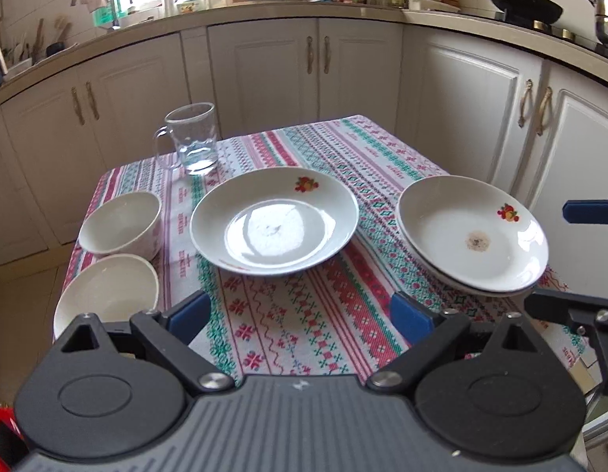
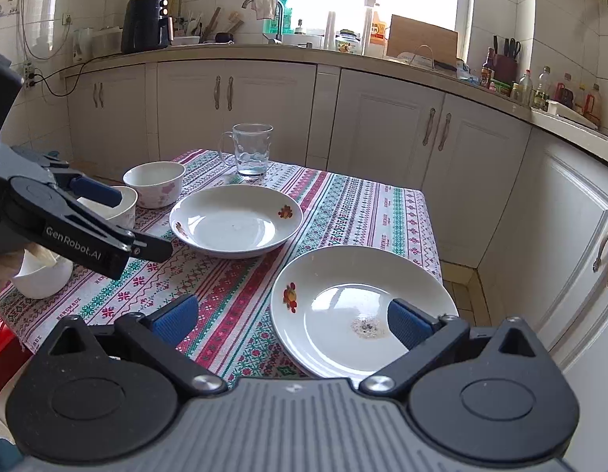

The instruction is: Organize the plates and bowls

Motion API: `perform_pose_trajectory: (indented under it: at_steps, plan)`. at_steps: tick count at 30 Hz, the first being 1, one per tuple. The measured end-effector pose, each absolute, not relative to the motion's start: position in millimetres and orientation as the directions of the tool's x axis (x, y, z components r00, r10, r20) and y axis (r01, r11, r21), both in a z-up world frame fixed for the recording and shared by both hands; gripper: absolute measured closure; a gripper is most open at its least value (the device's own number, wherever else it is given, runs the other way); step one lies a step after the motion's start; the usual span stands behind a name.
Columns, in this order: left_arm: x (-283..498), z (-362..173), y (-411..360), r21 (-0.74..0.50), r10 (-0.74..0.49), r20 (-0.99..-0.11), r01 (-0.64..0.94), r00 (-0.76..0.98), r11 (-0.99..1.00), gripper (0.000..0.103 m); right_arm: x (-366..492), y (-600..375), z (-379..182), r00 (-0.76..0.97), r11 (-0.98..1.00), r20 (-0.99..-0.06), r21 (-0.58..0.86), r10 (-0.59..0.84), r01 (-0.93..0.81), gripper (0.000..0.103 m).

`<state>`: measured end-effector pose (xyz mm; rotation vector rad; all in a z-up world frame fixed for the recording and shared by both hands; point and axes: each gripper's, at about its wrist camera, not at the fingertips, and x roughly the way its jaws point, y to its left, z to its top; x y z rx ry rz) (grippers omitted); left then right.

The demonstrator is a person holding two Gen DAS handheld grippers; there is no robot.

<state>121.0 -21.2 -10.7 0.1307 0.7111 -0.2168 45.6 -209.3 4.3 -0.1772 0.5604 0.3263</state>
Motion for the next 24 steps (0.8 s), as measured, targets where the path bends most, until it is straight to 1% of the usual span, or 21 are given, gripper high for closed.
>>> perform_pose_trajectory:
  at_steps: [4,8,10,19,24]
  plan:
    - [115.0,-20.7,-19.4,0.045,-0.091,-0.643,0.157,0.760,0.987,0.006,46.0,-204.9,4.6,0.792,0.929,-0.552,-0.079,0.261,-0.362,0.000]
    - [118.0,-28.1,-31.5,0.094,-0.034,-0.627,0.119,0.778,0.988,0.006,53.6,-205.3,4.4,0.772,0.924,-0.572,-0.063,0.275,-0.376,0.000]
    - [122.7,-33.0,-38.0,0.105,-0.014,-0.636,0.104,0.771,0.989,0.006,59.7,-206.3,4.2,0.759,0.920,-0.585,-0.057,0.284,-0.388,0.000]
    - [158.8,-65.4,-54.5,0.089,0.007,-0.675,0.072,0.737,0.993,0.006,103.4,-211.7,3.2,0.711,0.900,-0.636,-0.058,0.300,-0.432,0.000]
    - [179.0,-83.2,-52.5,0.056,-0.011,-0.692,0.070,0.722,0.996,0.006,131.8,-210.4,3.1,0.692,0.884,-0.658,-0.085,0.297,-0.460,0.000]
